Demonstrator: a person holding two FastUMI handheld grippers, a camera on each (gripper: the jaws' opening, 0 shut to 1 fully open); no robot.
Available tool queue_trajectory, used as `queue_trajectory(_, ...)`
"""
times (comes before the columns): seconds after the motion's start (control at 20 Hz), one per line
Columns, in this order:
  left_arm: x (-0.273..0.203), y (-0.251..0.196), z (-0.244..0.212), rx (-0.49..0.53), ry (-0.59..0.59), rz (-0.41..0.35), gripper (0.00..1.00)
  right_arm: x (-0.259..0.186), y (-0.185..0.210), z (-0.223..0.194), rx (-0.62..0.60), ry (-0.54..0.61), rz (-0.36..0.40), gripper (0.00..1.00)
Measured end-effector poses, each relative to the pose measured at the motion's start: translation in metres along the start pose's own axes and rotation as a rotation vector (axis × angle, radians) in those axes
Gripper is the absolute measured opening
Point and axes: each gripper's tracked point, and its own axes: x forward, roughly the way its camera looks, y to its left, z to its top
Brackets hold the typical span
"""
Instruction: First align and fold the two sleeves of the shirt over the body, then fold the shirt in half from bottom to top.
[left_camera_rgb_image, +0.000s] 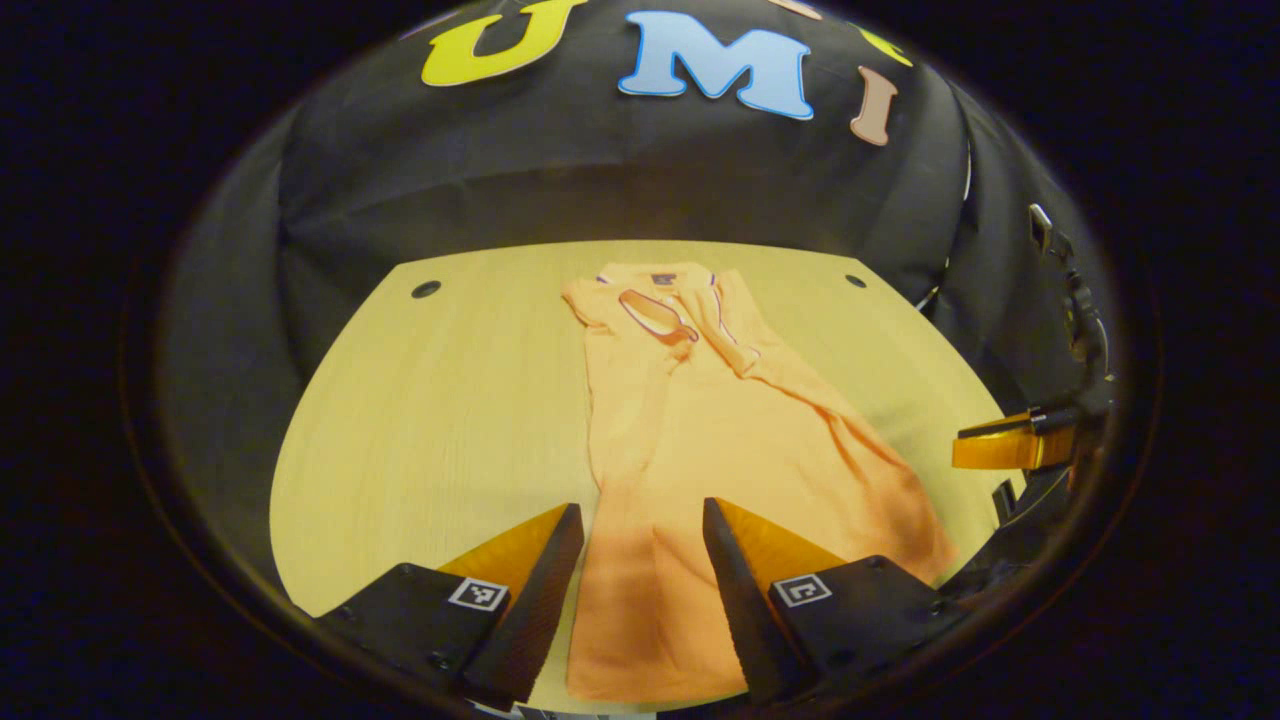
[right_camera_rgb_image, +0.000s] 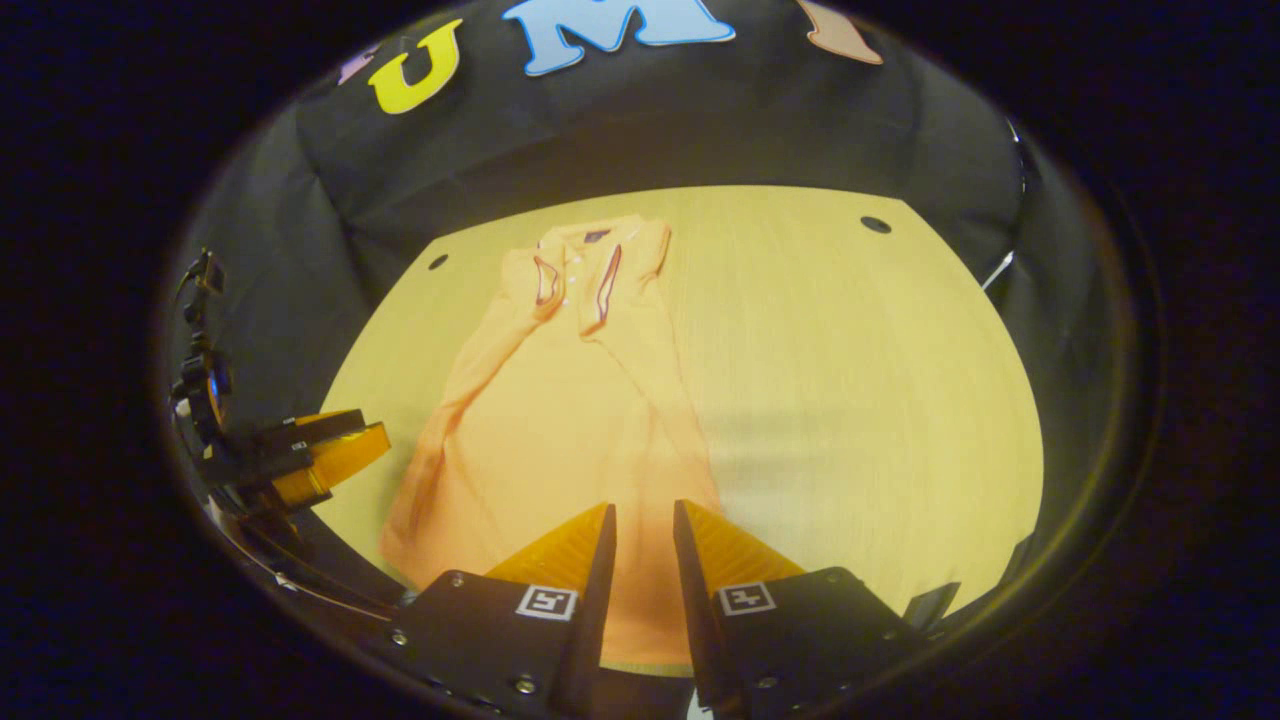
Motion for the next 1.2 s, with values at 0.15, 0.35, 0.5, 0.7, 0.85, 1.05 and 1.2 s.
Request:
queue_trajectory(0.15, -0.006, -0.001, -0.029, 0.006, 0.065, -0.011, 0.83, 0.007, 0.007, -0.031, 0.003, 0.100, 0.043, 0.66)
queue_trajectory(0.35, -0.012, -0.004, -0.065, 0.020, 0.154, -0.018, 0.92, 0.019, 0.001, -0.063, -0.009, 0.192, 0.012, 0.98)
queue_trajectory(0.5, -0.013, -0.001, -0.090, 0.027, 0.227, -0.001, 0.93, 0.018, -0.003, -0.076, -0.002, 0.240, -0.022, 0.98)
queue_trajectory(0.7, -0.013, 0.010, -0.127, 0.036, 0.325, 0.046, 0.93, 0.021, -0.010, -0.096, -0.031, 0.301, -0.079, 0.98)
queue_trajectory(0.85, -0.018, 0.017, -0.147, 0.064, 0.384, 0.073, 0.94, 0.026, -0.012, -0.109, -0.042, 0.348, -0.095, 0.98)
queue_trajectory(1.05, -0.017, 0.024, -0.158, 0.071, 0.447, 0.096, 0.94, 0.030, -0.018, -0.118, -0.052, 0.382, -0.136, 0.98)
queue_trajectory(1.2, -0.013, 0.024, -0.161, 0.062, 0.479, 0.090, 0.94, 0.034, -0.019, -0.120, -0.083, 0.403, -0.170, 0.98)
